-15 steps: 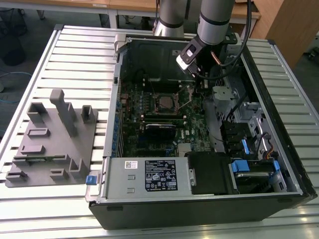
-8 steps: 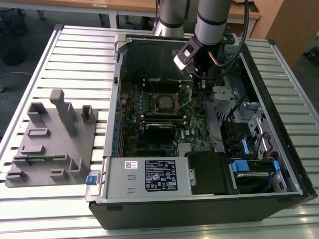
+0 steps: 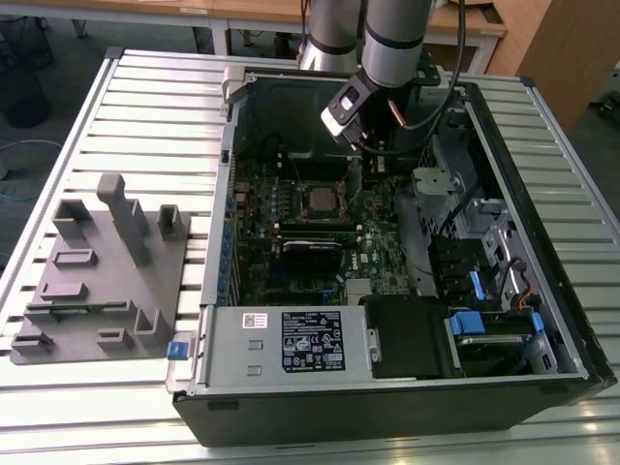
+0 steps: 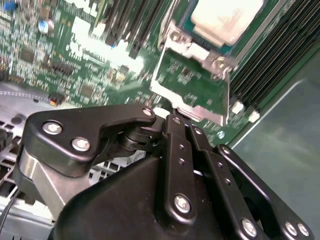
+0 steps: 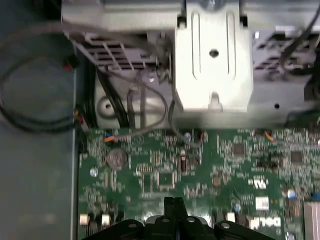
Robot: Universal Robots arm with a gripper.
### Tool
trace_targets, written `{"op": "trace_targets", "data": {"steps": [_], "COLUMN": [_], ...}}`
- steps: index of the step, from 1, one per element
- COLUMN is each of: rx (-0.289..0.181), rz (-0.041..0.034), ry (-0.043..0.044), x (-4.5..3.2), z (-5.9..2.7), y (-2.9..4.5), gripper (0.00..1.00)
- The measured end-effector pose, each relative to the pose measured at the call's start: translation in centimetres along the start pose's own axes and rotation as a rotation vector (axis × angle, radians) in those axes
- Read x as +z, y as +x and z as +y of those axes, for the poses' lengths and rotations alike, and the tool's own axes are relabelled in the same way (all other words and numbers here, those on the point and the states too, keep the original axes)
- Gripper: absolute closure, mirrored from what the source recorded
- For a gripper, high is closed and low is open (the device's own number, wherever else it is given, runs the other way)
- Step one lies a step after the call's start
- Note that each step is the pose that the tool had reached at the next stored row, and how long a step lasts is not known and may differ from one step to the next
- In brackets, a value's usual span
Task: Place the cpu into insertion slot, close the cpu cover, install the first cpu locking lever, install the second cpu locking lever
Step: 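Close the cpu cover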
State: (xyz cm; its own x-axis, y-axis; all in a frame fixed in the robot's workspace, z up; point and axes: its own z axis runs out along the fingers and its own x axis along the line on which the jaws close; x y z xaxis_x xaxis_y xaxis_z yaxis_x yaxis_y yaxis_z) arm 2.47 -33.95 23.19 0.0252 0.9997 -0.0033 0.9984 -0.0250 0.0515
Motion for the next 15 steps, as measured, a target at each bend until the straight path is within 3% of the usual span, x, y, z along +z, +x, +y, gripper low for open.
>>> {"op": "trace_targets", "data": {"steps": [10, 15], "rx": [0.000, 0.000], "rz": [-0.0020, -0.0020], "ry": [-0.0001, 0.0000], "x": [-0.07, -0.08], "z": [-2.99, -3.72], "y": [-0.08, -0.09], "gripper": [0.90, 0.90]}}
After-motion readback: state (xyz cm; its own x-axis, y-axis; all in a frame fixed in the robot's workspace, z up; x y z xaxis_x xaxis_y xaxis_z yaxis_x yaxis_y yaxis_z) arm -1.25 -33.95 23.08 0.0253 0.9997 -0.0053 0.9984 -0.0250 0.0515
